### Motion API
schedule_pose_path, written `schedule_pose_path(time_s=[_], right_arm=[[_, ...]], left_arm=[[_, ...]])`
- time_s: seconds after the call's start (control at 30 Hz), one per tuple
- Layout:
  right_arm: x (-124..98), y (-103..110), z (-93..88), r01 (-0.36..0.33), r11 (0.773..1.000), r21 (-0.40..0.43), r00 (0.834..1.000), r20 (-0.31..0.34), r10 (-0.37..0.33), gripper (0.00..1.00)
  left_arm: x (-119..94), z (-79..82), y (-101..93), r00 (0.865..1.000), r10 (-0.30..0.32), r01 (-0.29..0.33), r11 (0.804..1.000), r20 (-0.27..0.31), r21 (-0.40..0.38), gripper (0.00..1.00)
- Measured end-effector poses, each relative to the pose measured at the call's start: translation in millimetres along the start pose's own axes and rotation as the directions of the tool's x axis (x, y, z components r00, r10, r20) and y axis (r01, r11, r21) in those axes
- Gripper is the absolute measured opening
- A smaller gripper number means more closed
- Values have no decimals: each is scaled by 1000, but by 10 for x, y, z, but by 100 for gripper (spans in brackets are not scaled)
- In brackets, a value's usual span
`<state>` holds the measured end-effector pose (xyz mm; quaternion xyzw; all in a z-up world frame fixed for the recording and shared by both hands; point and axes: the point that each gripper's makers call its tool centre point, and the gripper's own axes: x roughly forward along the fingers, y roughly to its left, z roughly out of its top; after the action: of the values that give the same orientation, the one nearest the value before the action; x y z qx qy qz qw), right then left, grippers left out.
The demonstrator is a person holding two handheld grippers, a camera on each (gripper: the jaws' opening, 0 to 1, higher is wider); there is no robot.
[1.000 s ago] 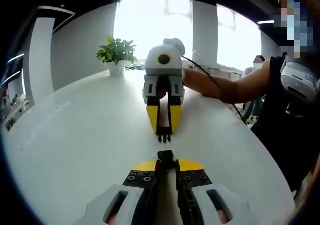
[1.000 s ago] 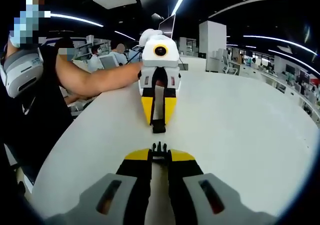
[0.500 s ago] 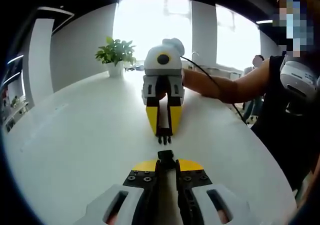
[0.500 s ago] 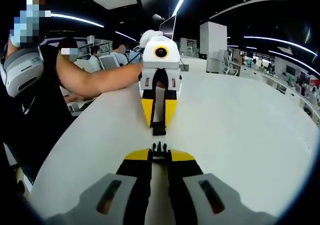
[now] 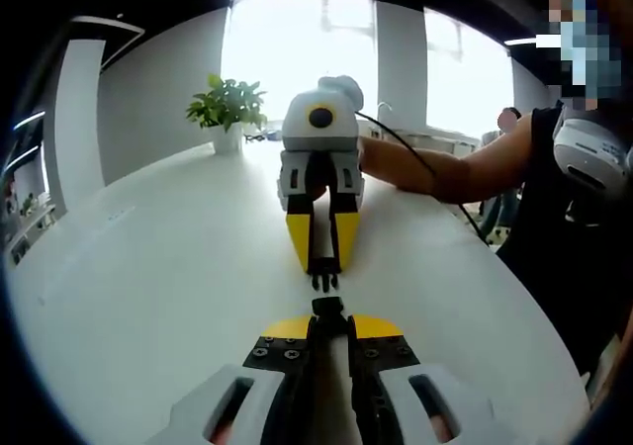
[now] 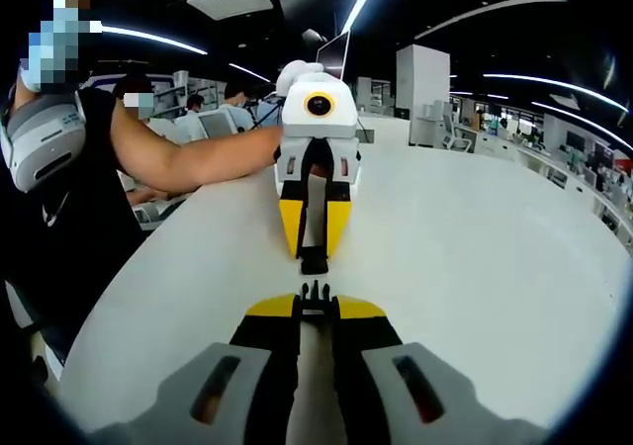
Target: Snap the two parts of the plastic buckle together until the buckle closes and remains connected.
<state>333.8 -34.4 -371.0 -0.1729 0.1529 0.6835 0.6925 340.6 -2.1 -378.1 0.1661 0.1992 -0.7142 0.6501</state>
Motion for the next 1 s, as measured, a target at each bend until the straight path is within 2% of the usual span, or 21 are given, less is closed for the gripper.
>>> schedule_pose_path(time_s=[1.0], right_arm=[[39, 22, 29, -7, 1000, -9, 1000, 13, 7, 10]], left_arm=[[45, 22, -27, 1000, -6, 6, 1000, 12, 14, 10]])
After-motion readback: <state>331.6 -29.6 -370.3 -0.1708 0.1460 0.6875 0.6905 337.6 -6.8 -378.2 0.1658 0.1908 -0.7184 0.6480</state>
